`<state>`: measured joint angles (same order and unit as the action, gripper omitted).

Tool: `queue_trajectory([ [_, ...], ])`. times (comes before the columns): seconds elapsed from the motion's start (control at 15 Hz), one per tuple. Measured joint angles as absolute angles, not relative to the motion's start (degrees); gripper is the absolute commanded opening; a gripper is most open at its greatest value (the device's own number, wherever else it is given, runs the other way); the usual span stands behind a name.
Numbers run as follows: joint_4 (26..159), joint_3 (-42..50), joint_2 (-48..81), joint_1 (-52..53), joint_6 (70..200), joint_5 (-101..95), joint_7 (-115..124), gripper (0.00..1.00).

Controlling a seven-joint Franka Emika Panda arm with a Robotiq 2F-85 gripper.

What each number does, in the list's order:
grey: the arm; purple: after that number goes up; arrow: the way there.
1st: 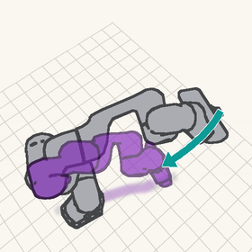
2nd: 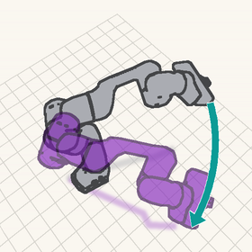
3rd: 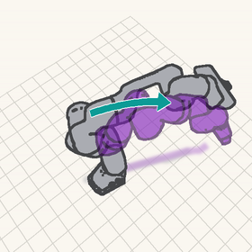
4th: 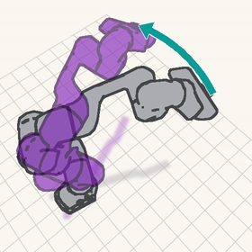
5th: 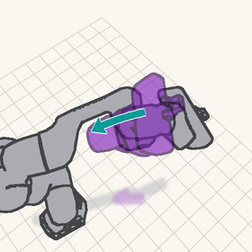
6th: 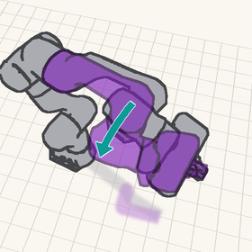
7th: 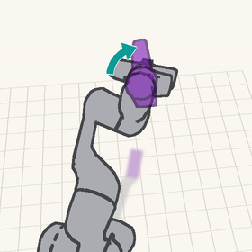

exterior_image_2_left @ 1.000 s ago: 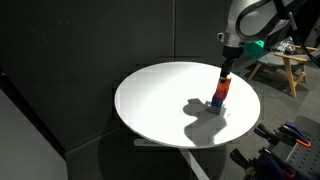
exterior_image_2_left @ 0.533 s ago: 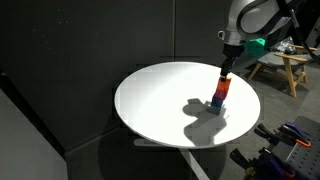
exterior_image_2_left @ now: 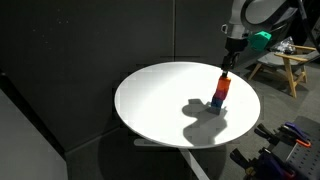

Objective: Stack the purple toy block on top of the other stacked toy blocks

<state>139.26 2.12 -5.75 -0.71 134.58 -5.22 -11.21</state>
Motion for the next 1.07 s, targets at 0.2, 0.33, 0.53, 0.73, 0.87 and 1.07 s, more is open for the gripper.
queue_trajectory([
  [0.2,139.26,2.02,-7.27,-0.7,133.2,-5.25,-9.09,1.0],
  [0.33,139.28,1.88,-8.3,-0.7,131.98,-5.32,-8.28,1.0],
  [0.53,139.38,1.46,-9.96,-0.68,129.82,-5.43,-8.0,1.0],
  [0.73,139.78,0.8,-11.99,-0.42,127.55,-5.43,-8.0,1.0],
  [0.87,140.32,0.36,-13.47,-0.06,126.61,-5.43,-8.0,1.0],
  [1.07,141.67,-0.32,-15.62,0.43,126.19,-5.43,-8.0,1.0],
])
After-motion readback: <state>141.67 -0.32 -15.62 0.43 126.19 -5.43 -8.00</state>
